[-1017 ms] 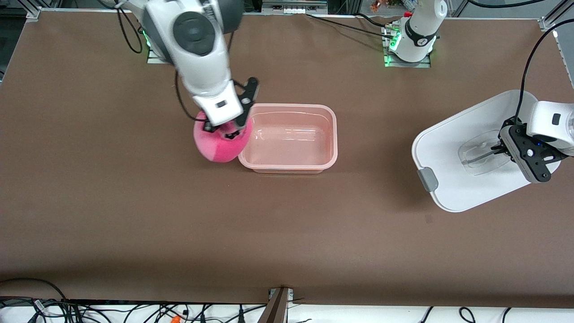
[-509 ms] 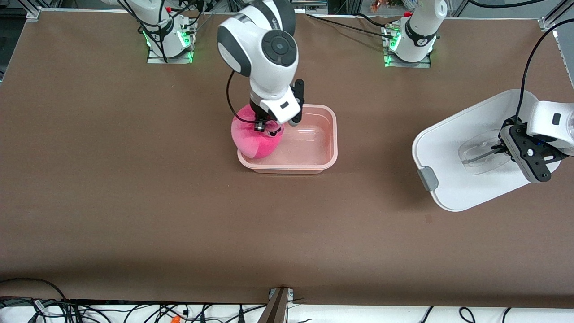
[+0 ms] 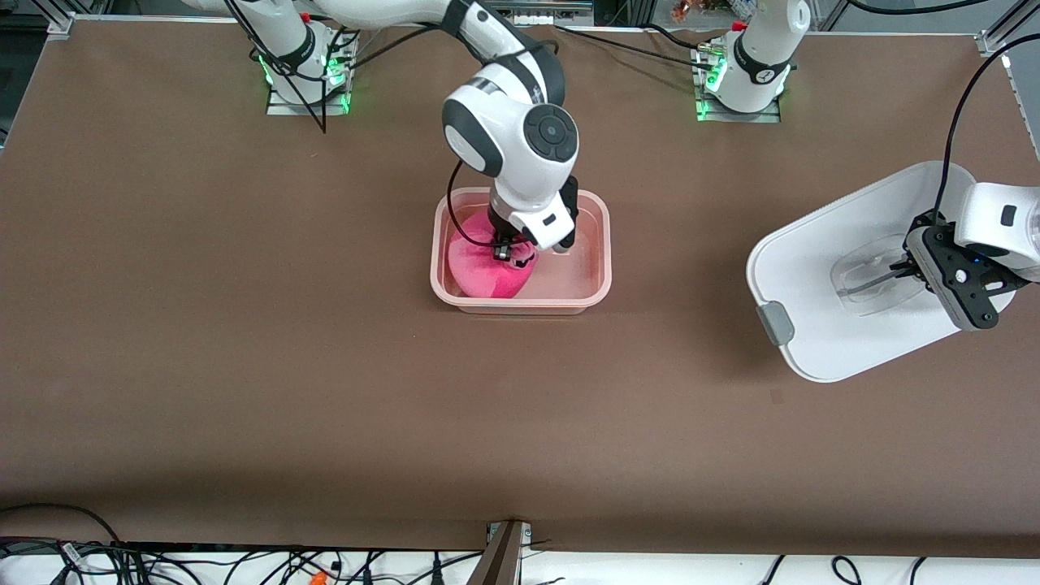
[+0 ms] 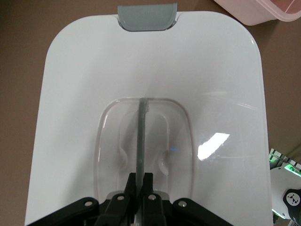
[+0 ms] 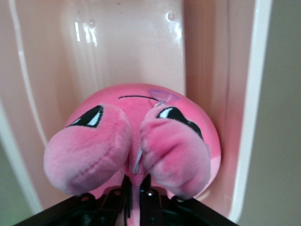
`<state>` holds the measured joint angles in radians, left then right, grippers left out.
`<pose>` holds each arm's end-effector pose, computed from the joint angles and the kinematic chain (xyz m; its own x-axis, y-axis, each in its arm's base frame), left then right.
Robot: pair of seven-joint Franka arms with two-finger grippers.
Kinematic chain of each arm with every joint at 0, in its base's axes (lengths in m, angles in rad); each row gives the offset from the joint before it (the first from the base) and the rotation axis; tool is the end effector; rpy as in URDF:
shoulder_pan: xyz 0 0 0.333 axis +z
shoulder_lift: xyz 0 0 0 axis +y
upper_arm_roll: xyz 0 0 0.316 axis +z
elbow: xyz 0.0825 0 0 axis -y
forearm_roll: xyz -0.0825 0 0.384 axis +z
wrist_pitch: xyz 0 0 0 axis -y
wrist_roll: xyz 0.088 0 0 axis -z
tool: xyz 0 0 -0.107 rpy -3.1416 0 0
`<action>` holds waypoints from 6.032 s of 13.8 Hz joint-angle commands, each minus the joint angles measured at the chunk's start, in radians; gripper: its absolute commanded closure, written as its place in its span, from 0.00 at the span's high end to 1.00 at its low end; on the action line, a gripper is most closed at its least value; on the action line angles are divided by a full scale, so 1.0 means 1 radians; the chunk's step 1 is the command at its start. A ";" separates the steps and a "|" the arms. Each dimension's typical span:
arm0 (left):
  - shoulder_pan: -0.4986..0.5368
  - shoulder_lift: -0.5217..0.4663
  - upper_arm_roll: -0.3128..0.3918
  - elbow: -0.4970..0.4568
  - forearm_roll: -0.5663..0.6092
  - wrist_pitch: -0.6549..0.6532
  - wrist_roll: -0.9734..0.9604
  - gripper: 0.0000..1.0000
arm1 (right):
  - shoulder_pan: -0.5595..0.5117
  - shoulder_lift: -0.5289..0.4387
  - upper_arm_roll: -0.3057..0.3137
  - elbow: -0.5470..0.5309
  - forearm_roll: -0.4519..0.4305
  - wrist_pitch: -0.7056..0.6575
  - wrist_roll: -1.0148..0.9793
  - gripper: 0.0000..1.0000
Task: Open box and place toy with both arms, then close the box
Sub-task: 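Carry the pink toy into the open box and release it, then raise the right gripper out of the box and withdraw it, then carry the lid over the box with the left gripper and lower it, then press and align the lid onto the box with the left gripper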
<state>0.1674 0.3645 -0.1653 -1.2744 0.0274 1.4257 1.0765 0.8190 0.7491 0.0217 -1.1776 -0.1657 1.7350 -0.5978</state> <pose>0.6407 0.0233 0.5342 0.4739 -0.8778 -0.0706 -0.8560 -0.4779 0.1971 0.5016 0.5316 0.3310 0.0919 0.9670 -0.2376 0.9957 -0.0928 0.0076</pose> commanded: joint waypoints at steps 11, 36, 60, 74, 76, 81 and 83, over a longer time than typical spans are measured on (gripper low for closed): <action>0.012 0.005 -0.005 0.027 -0.006 -0.034 0.014 0.00 | 0.028 0.023 -0.011 0.047 -0.008 0.195 0.332 1.00; -0.305 0.082 -0.167 -0.212 -0.116 0.376 -0.069 0.00 | -0.564 -0.804 -0.145 -0.544 0.229 -0.069 0.725 1.00; -0.454 -0.027 -0.321 -0.638 -0.072 1.091 -0.247 0.00 | -0.638 -0.757 -0.074 -0.427 0.120 -0.117 0.754 1.00; -0.471 0.002 -0.322 -0.672 -0.072 1.118 -0.276 0.00 | -0.635 -0.758 -0.074 -0.427 0.121 -0.117 0.754 1.00; -0.471 0.013 -0.322 -0.671 -0.072 1.119 -0.276 0.00 | -0.633 -0.758 -0.074 -0.427 0.121 -0.117 0.754 1.00; -0.460 0.025 -0.321 -0.658 -0.070 1.121 -0.277 0.00 | -0.633 -0.758 -0.074 -0.427 0.121 -0.117 0.754 1.00; -0.451 0.021 -0.321 -0.657 -0.076 1.121 -0.280 0.00 | -0.633 -0.758 -0.074 -0.425 0.121 -0.117 0.754 1.00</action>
<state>-0.2937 0.3753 -0.4852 -1.9369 -0.0238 2.5349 0.7961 0.1787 -0.0133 -0.0528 -1.6267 -0.0300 1.6419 0.1481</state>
